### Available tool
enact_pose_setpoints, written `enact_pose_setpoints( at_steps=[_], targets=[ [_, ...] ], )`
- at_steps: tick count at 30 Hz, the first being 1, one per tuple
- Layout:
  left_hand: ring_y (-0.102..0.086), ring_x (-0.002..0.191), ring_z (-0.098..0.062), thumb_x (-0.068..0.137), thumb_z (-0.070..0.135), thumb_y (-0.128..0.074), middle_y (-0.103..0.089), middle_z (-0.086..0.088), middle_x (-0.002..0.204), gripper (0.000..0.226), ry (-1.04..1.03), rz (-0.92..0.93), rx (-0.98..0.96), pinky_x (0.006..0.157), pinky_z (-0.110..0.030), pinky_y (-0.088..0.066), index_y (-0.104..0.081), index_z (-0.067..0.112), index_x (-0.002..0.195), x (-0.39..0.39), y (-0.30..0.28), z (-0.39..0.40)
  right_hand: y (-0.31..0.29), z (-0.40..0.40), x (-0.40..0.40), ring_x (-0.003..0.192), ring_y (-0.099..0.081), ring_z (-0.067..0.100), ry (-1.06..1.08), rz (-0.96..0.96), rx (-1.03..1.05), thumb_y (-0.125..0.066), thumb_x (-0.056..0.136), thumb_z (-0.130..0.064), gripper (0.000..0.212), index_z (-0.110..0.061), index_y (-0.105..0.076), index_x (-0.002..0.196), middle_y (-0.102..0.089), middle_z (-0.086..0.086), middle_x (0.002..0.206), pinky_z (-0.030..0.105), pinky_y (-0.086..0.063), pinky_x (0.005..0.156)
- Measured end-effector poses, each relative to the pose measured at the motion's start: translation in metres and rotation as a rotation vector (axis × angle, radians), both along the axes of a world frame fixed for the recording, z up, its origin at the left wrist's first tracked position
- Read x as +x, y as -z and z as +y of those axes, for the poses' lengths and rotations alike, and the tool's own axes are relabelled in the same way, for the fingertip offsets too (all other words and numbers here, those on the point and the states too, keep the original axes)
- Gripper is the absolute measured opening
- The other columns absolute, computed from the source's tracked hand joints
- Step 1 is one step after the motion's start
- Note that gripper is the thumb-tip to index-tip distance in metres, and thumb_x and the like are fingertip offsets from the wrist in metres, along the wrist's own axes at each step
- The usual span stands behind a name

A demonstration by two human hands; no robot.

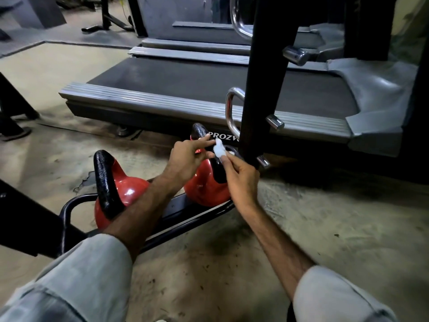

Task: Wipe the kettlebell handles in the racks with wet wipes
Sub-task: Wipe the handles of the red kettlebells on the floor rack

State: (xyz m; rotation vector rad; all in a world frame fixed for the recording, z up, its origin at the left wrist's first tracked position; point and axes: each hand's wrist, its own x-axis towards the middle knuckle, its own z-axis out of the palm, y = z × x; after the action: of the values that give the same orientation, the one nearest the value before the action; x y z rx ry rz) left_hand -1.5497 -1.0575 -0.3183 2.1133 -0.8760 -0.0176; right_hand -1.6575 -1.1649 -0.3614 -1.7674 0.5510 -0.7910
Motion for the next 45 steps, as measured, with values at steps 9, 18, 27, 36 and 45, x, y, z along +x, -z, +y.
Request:
enact_pose_setpoints(
  at_steps=[9, 18, 27, 36, 45],
  targets=[
    [-0.062, 0.111, -0.006, 0.081, 0.010, -0.066, -0.066, 0.007, 0.121, 0.041, -0.001, 0.033, 0.010, 0.101, -0.032, -0.049, -0.065, 0.031, 0.117, 0.005, 0.002, 0.008, 0.027, -0.022, -0.021, 0.135, -0.048, 0.025, -0.245, -0.094, -1.003, -0.063, 0.096, -0.023, 0.017, -0.017, -0.074, 0.107, -0.056, -0.004, 0.140, 0.043, -0.043, 0.109],
    [-0.057, 0.117, -0.006, 0.088, 0.005, -0.055, -0.065, 0.004, 0.123, 0.037, -0.001, 0.068, 0.027, 0.104, -0.019, -0.040, -0.066, 0.020, 0.120, 0.001, -0.013, 0.010, -0.009, -0.029, 0.004, 0.140, -0.034, 0.045, -0.448, 0.155, -1.717, -0.062, 0.081, -0.023, 0.028, -0.017, -0.074, 0.106, -0.070, 0.002, 0.117, 0.058, -0.023, 0.116],
    [-0.068, 0.079, -0.016, 0.084, 0.017, -0.066, -0.072, -0.002, 0.084, 0.007, -0.284, 0.162, -0.219, 0.082, -0.033, -0.054, -0.072, 0.018, 0.088, -0.039, 0.003, -0.003, -0.010, -0.017, -0.002, 0.100, -0.054, 0.024, -0.181, -0.031, -0.899, -0.071, 0.081, -0.016, 0.019, -0.019, -0.073, 0.099, -0.060, 0.000, 0.110, 0.039, -0.052, 0.082],
    [-0.064, 0.089, -0.015, 0.083, 0.019, -0.068, -0.071, 0.001, 0.095, 0.020, -0.585, 0.636, -0.424, 0.085, -0.025, -0.051, -0.073, 0.016, 0.102, -0.064, 0.031, -0.018, -0.013, -0.020, -0.012, 0.088, -0.058, -0.002, -0.224, 0.129, -0.233, -0.092, 0.058, -0.016, 0.094, -0.031, -0.047, 0.138, -0.048, -0.011, 0.128, 0.017, -0.052, 0.079],
    [-0.058, 0.070, -0.028, 0.086, -0.004, -0.049, -0.063, -0.017, 0.082, 0.019, -0.338, 0.997, -0.583, 0.065, -0.031, -0.048, -0.066, -0.001, 0.076, -0.048, 0.032, -0.024, -0.014, -0.020, -0.011, 0.083, -0.063, 0.006, -0.197, 0.114, -0.204, -0.091, 0.055, -0.009, 0.067, -0.015, -0.069, 0.118, -0.063, -0.008, 0.102, 0.002, -0.046, 0.068]
  ],
)
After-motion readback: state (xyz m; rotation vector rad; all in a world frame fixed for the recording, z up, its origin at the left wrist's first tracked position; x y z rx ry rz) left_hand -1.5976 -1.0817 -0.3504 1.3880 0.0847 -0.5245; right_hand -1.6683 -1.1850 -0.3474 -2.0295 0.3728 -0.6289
